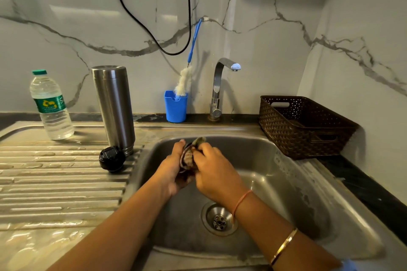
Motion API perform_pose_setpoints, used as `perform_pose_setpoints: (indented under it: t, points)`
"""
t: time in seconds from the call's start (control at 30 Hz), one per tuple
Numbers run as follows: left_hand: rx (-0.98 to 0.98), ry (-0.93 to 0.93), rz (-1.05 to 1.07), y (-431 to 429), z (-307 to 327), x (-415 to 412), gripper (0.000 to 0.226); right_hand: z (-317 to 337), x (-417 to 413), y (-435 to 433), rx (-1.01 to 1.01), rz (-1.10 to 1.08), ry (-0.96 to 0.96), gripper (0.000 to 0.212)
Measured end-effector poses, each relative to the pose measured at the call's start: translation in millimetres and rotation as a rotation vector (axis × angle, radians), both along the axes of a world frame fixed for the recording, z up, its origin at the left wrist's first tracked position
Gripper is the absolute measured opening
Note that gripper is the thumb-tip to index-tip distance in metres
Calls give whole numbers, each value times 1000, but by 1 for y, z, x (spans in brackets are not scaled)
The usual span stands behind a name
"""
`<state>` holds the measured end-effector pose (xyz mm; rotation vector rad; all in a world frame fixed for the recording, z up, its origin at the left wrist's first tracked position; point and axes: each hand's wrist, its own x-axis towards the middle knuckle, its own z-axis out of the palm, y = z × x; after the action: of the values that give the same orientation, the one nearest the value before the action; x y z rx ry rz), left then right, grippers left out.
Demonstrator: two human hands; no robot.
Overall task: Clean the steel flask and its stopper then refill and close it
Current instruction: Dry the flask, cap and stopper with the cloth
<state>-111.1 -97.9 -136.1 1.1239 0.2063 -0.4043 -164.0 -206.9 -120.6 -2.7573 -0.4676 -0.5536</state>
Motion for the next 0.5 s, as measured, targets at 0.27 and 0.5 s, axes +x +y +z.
perform_pose_setpoints:
  t: [0.27,0.5]
  points:
    - [106,-324,10,-6,3,-6,33,6,6,-15,1179,-88,403,17]
    - [102,-287,49,-2,7,-5,36,-7,5,-2,414,-32,-58,19]
